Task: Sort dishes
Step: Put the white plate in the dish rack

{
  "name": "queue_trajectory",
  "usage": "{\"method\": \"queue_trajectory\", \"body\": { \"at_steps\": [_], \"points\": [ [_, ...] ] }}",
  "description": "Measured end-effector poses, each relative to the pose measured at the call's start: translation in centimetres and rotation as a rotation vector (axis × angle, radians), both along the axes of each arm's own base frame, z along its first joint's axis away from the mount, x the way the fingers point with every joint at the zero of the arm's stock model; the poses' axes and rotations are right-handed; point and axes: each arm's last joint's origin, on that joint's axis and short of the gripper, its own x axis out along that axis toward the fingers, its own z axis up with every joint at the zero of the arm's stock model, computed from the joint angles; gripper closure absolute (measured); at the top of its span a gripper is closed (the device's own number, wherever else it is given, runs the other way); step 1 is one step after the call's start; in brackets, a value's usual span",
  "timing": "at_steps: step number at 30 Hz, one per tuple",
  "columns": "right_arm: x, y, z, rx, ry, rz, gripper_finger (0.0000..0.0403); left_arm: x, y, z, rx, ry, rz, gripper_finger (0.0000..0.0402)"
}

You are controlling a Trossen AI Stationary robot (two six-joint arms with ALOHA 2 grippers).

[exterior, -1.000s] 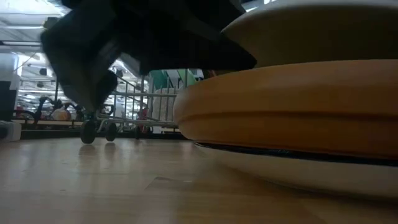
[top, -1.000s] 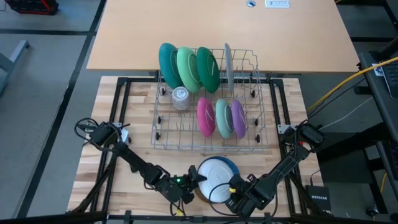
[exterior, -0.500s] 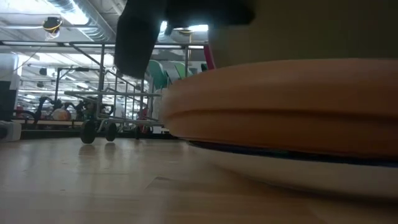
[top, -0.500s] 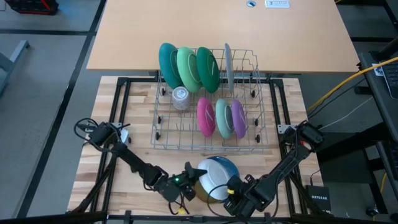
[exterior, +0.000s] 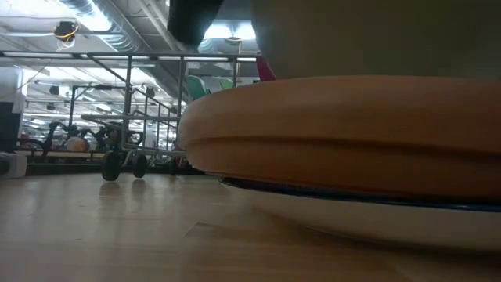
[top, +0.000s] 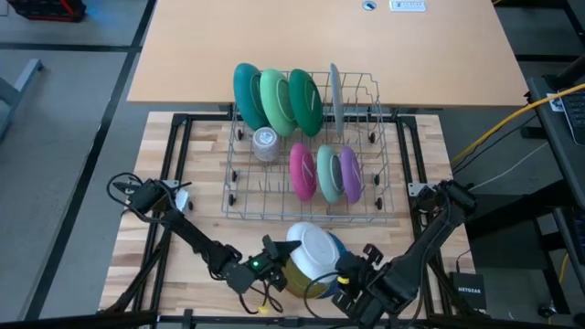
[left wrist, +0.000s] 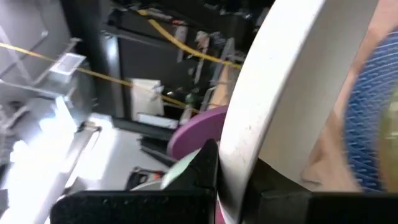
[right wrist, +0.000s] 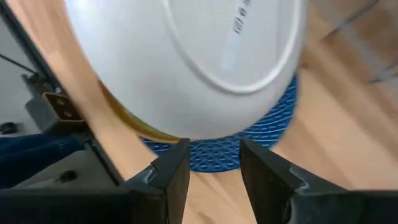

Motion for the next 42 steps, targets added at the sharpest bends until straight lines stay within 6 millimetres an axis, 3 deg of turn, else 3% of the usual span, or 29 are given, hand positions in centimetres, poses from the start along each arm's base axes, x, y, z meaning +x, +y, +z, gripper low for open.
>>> {"method": "queue_trajectory", "body": {
  "at_steps": [6, 12, 16, 22, 28, 34, 38, 42],
  "points": [
    [-0.9, -0.2, 2.5, -0.069, -0.008, 0.012, 0.0259, -1.6, -1.6, 2.4, 0.051, -0.079, 0.007, 0.0391],
    [-2.0, 0.5, 3.5, -0.092, -0.040, 0.043, 0.0259, -4.0, -2.6, 5.7, 0.050, -0.155, -0.044, 0.0391],
    [-2.8, 1.2, 3.4, -0.087, -0.056, 0.042, 0.0259, -5.3, -2.0, 9.0, -0.011, -0.219, -0.052, 0.0391],
    [-3.6, 1.9, 3.5, -0.077, -0.092, 0.021, 0.0259, -7.9, 0.5, 14.9, -0.123, -0.330, -0.043, 0.0391],
    [-3.7, 2.0, 3.6, -0.103, -0.135, 0.020, 0.0259, -10.9, 5.7, 21.1, -0.125, -0.344, 0.004, 0.0391],
    [-3.4, 1.8, 3.6, -0.119, -0.152, 0.008, 0.0259, -15.2, 14.9, 26.3, -0.177, -0.416, 0.159, 0.0391],
    [-3.1, 1.5, 3.7, -0.152, -0.179, 0.002, 0.0259, -19.6, 20.6, 27.2, -0.214, -0.458, 0.086, 0.0391],
    [-2.7, 1.1, 3.7, -0.164, -0.188, -0.014, 0.0259, -23.7, 24.0, 26.0, -0.312, -0.386, -0.126, 0.0391]
  ]
}}
